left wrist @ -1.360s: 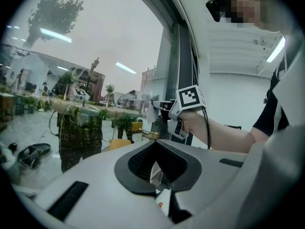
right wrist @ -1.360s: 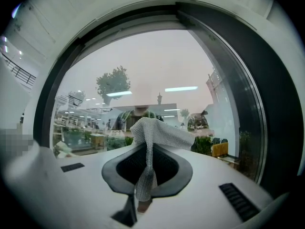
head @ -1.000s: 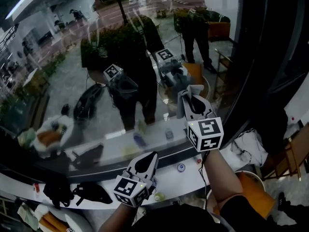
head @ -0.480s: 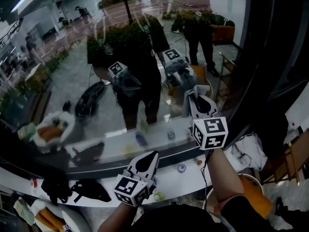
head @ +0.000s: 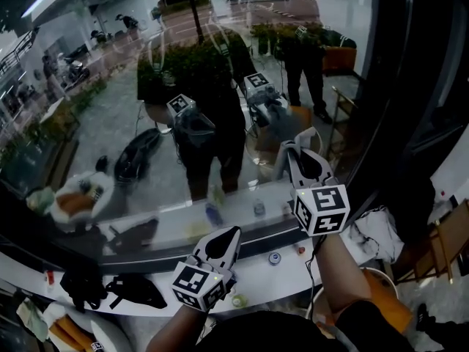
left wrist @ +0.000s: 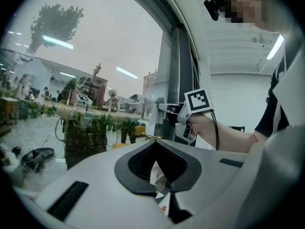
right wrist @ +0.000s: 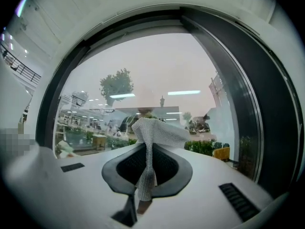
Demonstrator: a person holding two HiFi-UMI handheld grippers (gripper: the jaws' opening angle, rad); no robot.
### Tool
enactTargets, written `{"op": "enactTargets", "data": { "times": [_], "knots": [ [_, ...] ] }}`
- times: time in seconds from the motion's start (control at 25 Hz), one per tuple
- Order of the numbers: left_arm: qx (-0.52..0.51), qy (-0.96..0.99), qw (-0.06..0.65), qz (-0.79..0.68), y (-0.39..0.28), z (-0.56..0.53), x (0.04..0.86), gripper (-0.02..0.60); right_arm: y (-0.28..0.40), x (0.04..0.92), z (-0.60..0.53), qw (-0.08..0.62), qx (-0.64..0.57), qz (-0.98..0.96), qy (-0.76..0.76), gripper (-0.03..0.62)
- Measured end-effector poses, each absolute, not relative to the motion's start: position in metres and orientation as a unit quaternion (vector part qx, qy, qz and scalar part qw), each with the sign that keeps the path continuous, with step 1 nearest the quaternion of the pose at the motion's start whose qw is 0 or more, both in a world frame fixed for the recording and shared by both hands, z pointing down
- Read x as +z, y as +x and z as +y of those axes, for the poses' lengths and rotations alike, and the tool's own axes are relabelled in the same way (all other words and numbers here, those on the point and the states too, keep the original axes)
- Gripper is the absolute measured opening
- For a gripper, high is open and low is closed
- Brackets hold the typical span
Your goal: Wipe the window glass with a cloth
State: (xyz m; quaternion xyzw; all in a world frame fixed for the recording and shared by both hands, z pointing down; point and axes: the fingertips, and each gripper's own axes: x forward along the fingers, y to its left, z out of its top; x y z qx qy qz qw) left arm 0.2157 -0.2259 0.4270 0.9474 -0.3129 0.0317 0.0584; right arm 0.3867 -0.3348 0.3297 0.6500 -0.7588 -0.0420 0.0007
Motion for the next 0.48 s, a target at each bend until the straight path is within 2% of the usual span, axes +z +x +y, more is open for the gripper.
{"op": "enactTargets", "data": {
  "times": [0.48],
  "knots": [
    [-0.018,0.948,0.039,-0.315,0.211,-0.243,0.368,0.006,0.378,0.267,-0.331,-0.014,-0.085,-0.756,0.649,0.043]
  ]
}}
